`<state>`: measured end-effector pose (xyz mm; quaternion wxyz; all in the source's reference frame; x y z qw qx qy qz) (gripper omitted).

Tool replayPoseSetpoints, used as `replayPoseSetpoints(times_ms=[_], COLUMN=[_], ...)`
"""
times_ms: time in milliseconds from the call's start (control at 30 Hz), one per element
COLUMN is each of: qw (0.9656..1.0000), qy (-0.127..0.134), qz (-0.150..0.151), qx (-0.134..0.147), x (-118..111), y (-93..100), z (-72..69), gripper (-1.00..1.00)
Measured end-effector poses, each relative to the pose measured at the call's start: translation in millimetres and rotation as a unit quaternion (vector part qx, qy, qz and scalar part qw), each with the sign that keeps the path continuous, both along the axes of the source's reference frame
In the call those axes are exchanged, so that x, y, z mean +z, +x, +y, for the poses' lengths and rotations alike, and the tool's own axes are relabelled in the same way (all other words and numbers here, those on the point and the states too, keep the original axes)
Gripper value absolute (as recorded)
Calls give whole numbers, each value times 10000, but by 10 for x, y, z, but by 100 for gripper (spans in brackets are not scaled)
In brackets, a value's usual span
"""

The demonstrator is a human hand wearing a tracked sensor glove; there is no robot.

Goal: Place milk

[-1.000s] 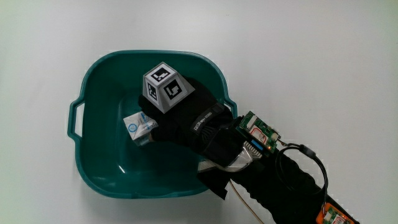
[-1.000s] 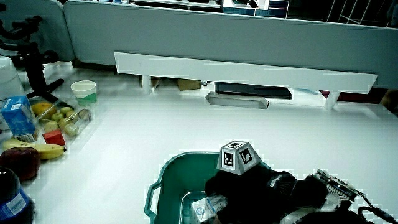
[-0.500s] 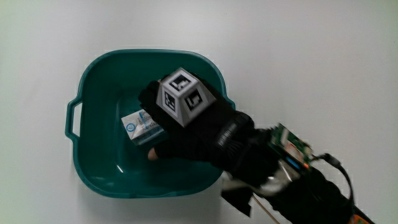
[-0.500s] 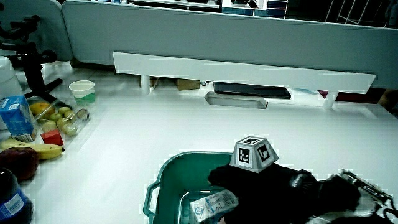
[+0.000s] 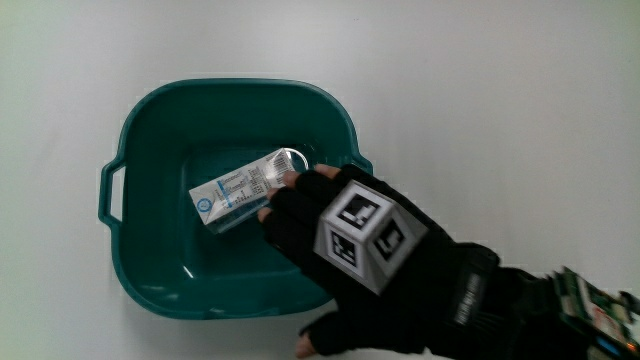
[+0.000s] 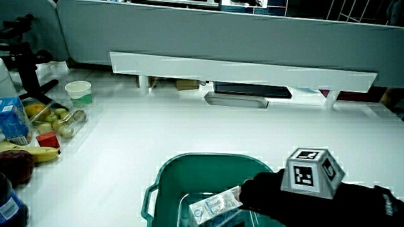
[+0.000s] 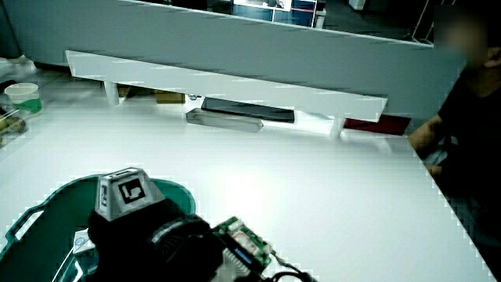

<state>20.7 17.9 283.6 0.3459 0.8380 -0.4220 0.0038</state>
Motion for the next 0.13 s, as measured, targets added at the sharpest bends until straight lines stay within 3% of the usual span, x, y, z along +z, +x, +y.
replayPoseSetpoints(times_ms=[33, 67, 100, 133], qw=[9999, 9997, 9965, 9996], qy=[47, -101, -656, -48], qz=[17, 32, 468, 30], qx=[-92, -237, -216, -269], x=[-29, -83, -145, -169], y=[50, 92, 126, 180], z=[32, 48, 39, 79], gripper=[-100, -100, -100, -100])
